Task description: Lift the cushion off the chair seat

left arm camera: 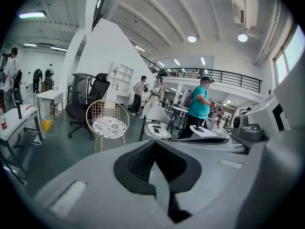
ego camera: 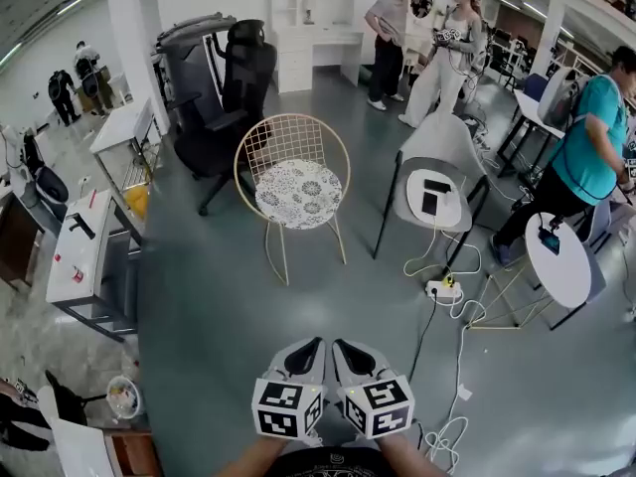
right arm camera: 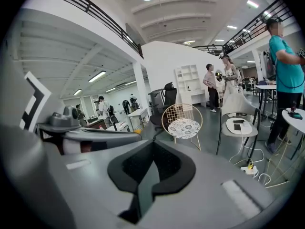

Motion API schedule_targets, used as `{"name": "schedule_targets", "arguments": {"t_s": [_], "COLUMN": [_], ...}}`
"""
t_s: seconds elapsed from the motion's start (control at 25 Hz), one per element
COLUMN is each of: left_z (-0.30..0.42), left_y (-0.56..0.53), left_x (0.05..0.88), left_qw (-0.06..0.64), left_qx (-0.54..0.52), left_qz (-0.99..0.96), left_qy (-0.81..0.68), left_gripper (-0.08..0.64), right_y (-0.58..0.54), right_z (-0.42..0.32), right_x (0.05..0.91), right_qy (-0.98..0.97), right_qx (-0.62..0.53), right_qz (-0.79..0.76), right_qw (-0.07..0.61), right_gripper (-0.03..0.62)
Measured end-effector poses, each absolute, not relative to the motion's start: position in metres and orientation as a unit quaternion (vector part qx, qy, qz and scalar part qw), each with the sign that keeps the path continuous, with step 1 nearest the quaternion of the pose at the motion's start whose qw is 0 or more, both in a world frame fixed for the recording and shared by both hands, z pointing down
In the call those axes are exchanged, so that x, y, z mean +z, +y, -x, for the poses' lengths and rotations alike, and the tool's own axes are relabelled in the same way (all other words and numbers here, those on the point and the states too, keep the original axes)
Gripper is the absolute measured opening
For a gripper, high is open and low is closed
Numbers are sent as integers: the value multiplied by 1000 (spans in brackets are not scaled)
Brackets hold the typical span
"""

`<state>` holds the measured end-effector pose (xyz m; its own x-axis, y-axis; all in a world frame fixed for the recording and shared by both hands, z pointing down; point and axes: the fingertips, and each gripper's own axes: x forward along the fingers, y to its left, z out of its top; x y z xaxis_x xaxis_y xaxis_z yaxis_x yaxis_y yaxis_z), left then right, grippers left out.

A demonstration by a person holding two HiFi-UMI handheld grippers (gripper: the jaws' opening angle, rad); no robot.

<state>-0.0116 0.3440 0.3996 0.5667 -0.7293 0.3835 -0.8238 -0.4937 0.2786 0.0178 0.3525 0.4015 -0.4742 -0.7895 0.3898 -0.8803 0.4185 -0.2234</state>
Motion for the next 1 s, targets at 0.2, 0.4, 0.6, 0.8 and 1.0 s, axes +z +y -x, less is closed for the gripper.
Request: {"name": "schedule_targets", "arguments": {"t_s": [0.2, 0.4, 0.6, 0.8, 1.0], "left_z": [26, 28, 25, 8, -12], "left_y": [334, 321, 295, 253, 203], "left_x": [401, 404, 410, 416, 418], "left_qw": [227, 228, 231, 233, 238], "left_qx": [105, 108, 116, 109, 116], "left_qz": [-860, -862, -859, -855, -847], "left_qy": [-444, -440, -443, -451, -460], "left_gripper": [-3, -2, -2, -2, -2], "right_y": [347, 333, 305, 263, 212], "right_z": [-3, 1, -5, -22, -43], "right_x": [401, 401, 404, 414, 417], "right_qy": [-836, -837, -837, -842, -845], "right_qx": [208, 207, 221, 221, 229], "right_qz": [-497, -496, -493, -484, -473], "right_qw": [105, 99, 89, 94, 97], "right_gripper": [-5, -5, -5, -5, -5]}}
